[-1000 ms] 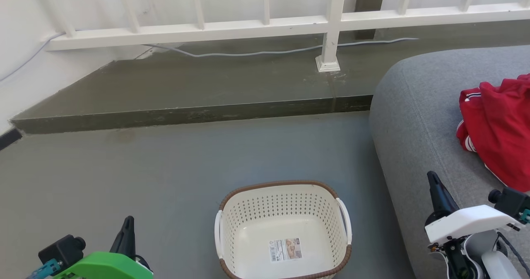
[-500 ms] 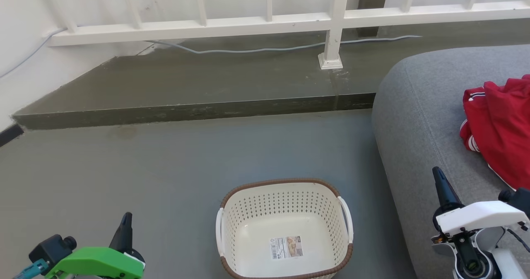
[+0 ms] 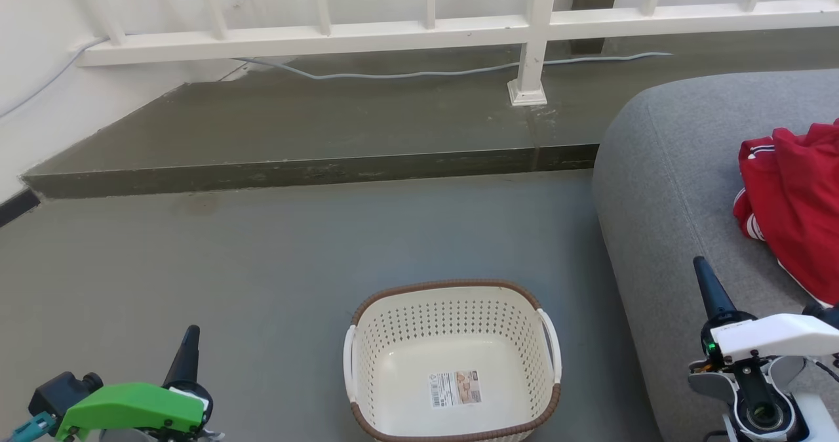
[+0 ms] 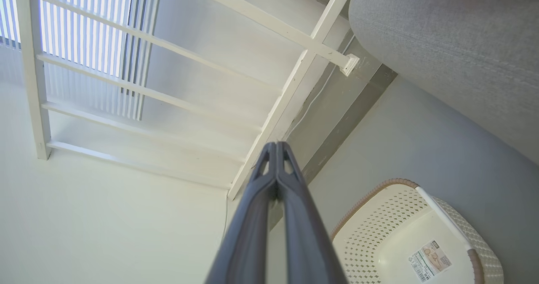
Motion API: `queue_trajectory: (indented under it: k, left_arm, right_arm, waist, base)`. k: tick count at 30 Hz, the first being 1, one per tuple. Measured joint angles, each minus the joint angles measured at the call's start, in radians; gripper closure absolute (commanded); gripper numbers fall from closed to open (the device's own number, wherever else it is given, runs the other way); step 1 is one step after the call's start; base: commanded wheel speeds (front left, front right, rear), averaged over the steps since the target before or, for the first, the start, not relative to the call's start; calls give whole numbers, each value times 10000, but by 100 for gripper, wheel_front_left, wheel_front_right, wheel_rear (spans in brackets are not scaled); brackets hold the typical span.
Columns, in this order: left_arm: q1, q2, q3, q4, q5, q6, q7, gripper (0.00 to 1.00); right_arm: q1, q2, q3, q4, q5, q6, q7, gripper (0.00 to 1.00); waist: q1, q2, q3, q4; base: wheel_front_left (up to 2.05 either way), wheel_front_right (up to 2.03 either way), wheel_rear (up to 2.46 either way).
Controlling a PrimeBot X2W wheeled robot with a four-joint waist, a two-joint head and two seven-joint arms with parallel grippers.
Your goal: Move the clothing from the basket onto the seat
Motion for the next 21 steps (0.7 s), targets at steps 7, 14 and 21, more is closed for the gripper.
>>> queue_trajectory:
  k: [7, 14, 21]
  left_arm:
    - [-206, -31, 199, 90, -826, -203, 176, 100]
    - [-374, -77, 449, 199, -1756, -357, 316, 100]
    - [-461, -165, 616, 374, -2558, -535, 443, 100]
  right_arm:
    - [-170, 84, -224, 67, 892, 148, 188, 100]
    - [-225, 127, -458, 136, 1755, 240, 355, 100]
    - [-407, 165, -704, 205, 2667, 334, 529, 100]
  waist:
    - [0, 0, 46, 39]
    - [0, 0, 91, 78]
    - [0, 0, 137, 117]
  base:
    - [0, 0, 0]
    - [0, 0, 0]
    - [0, 0, 0]
